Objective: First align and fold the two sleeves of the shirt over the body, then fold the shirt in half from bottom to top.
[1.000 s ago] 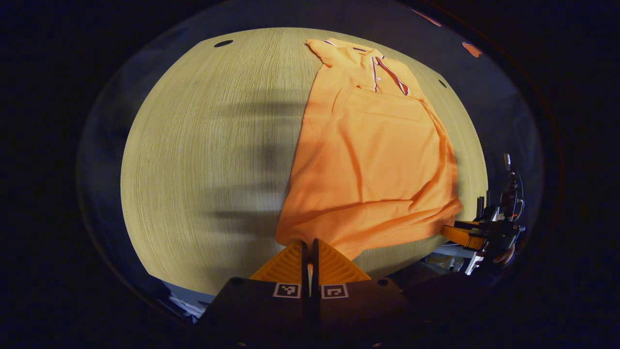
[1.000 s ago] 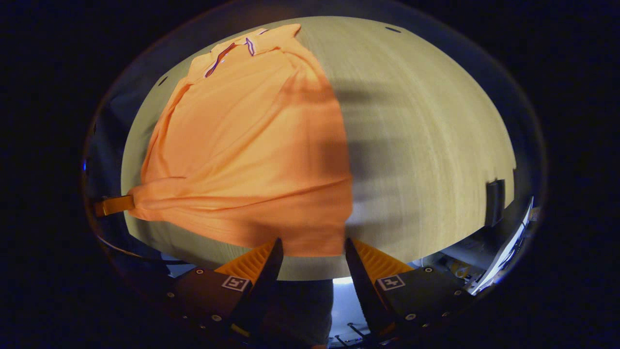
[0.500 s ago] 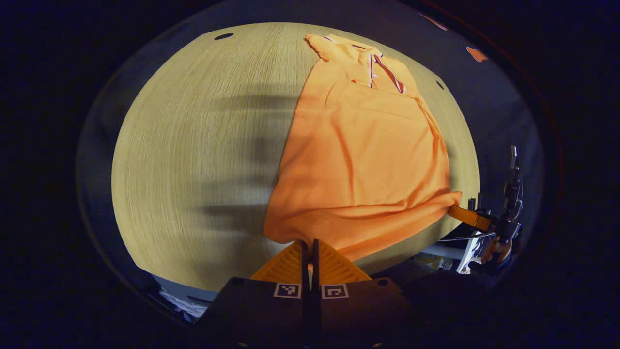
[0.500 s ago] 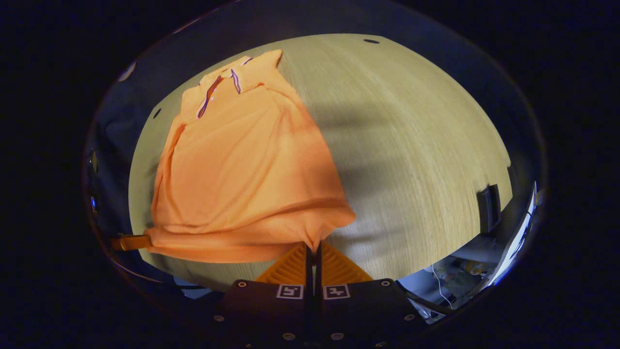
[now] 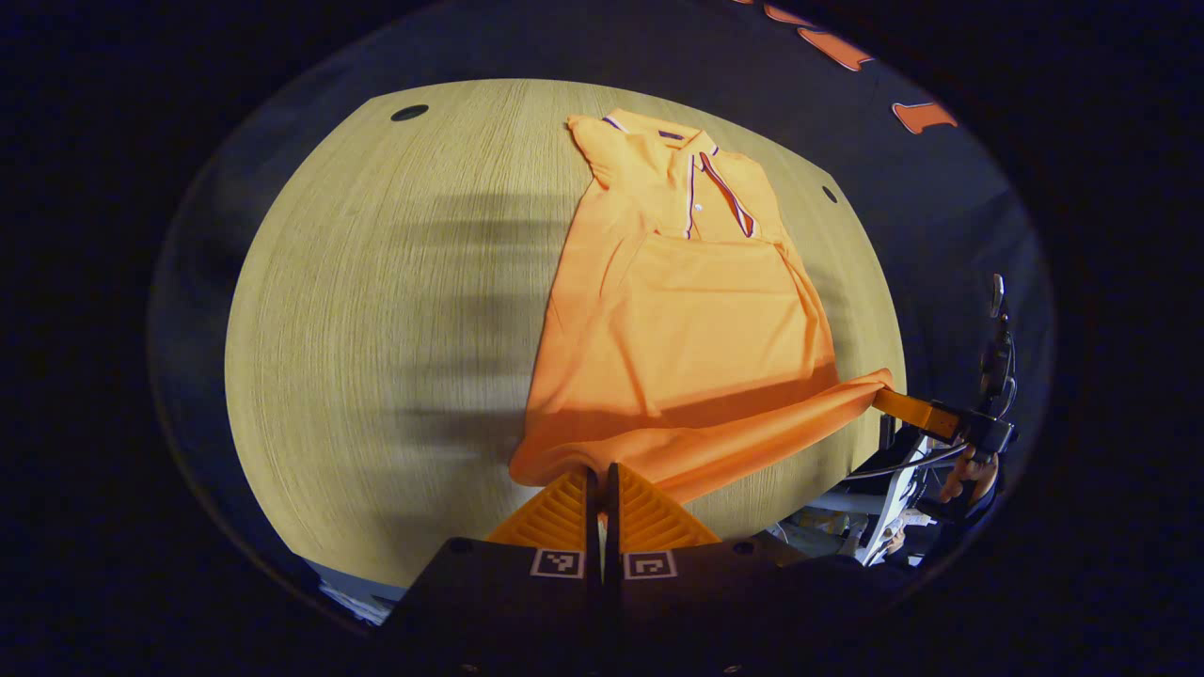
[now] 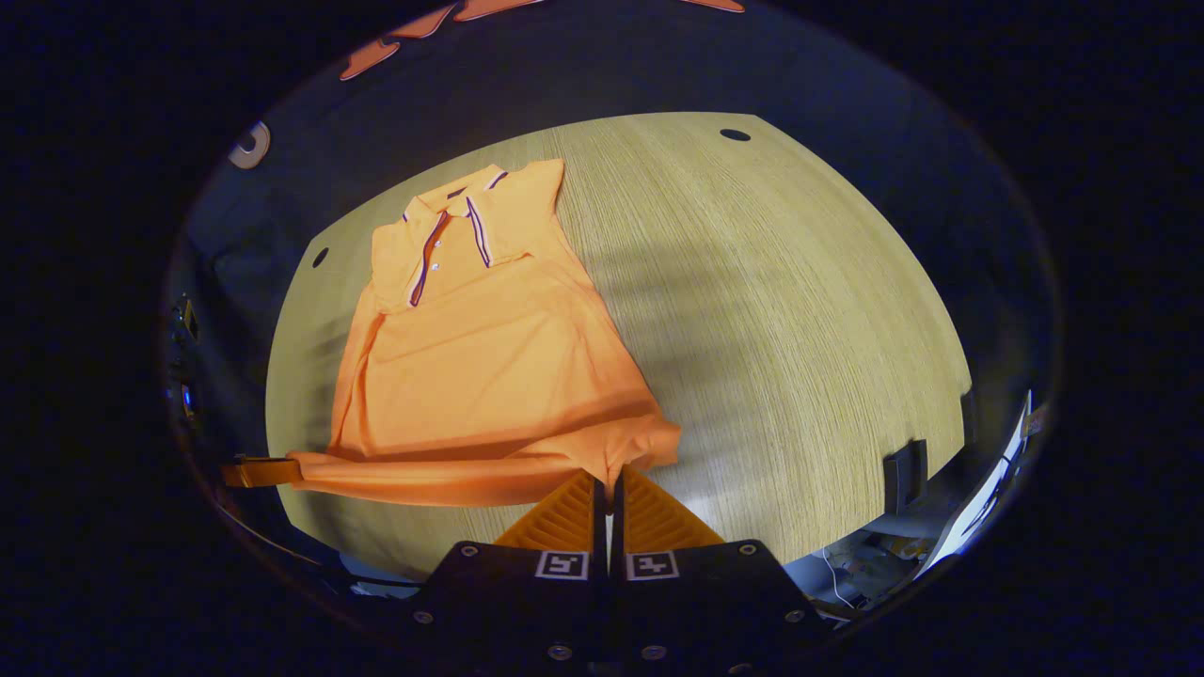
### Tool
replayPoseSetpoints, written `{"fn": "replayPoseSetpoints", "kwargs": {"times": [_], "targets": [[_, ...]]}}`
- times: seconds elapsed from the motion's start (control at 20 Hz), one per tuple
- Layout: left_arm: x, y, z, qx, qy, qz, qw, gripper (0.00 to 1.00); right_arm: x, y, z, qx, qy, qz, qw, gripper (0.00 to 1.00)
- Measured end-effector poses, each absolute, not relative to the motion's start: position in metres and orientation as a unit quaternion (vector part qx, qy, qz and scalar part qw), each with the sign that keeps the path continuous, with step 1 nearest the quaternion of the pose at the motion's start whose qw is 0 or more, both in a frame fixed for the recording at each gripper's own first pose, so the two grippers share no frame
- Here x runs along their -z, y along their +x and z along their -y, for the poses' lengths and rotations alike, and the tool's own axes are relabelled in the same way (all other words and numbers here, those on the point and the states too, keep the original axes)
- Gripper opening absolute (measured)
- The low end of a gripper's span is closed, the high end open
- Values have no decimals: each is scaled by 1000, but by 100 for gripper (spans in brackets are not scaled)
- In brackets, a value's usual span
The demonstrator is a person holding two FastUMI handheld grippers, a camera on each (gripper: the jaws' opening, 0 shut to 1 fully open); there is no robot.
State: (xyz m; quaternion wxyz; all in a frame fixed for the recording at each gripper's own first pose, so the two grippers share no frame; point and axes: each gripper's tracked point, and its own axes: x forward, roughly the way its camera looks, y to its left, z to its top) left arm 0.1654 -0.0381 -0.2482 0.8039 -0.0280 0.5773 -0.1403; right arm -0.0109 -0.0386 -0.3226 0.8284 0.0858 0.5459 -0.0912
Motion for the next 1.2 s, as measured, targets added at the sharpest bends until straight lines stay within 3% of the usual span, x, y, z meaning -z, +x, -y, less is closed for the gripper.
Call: {"fn": "replayPoseSetpoints", "kwargs": {"times": [0.75, 1.2], "targets": [[199, 291, 73, 95, -19, -547, 831, 1, 290, 132, 64, 14, 24, -537, 843, 0], [207, 379, 77, 62, 0, -536, 842, 1, 305, 216, 65, -11, 26, -547, 837, 1]]}}
